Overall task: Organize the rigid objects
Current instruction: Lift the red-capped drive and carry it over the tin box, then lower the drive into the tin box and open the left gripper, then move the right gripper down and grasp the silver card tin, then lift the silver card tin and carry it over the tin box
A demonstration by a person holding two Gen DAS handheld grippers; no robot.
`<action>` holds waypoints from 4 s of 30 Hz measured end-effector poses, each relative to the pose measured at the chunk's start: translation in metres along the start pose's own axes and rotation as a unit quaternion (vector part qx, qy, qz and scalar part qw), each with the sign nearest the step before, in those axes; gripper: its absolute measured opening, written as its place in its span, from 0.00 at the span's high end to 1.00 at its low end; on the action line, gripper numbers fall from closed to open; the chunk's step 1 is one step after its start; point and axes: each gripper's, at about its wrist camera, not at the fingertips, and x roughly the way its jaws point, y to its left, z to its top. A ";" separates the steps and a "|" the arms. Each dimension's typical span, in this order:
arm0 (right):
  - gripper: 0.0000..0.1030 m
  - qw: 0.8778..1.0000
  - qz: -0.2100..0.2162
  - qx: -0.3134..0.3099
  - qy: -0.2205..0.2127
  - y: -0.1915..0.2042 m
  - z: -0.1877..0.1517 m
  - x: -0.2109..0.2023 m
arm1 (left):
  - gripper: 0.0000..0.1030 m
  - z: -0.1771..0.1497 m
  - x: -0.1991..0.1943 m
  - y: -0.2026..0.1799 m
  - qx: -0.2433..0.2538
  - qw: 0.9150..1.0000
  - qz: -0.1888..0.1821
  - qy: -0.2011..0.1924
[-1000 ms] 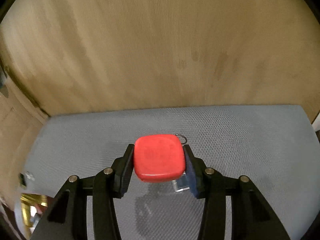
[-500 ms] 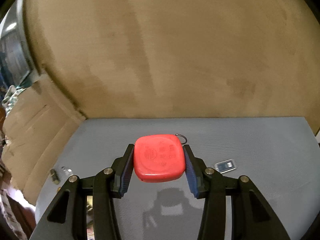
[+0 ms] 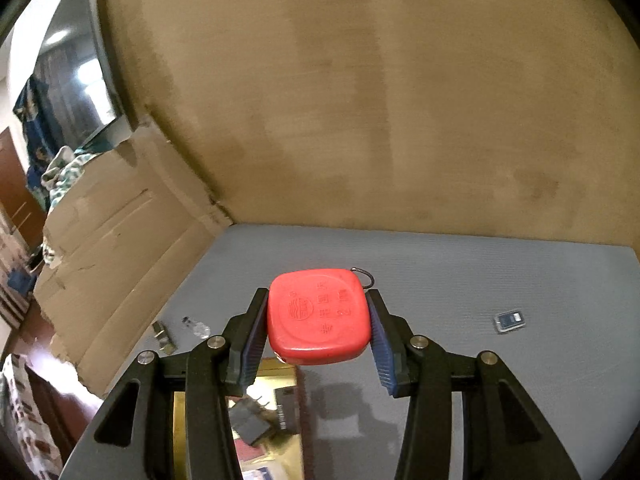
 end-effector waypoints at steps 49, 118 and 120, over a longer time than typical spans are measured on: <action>0.17 0.999 0.002 0.003 0.038 0.008 -0.012 0.022 | 0.58 -0.193 0.059 0.157 -0.095 0.981 0.018 0.170; 0.41 0.991 -0.130 0.024 -0.023 -0.061 0.265 0.203 | 0.01 -0.284 -0.055 0.079 -0.092 0.972 -0.197 0.085; 0.41 0.990 -0.133 0.019 -0.040 -0.051 0.280 0.180 | 0.01 -0.281 -0.060 0.081 -0.092 0.976 -0.180 0.078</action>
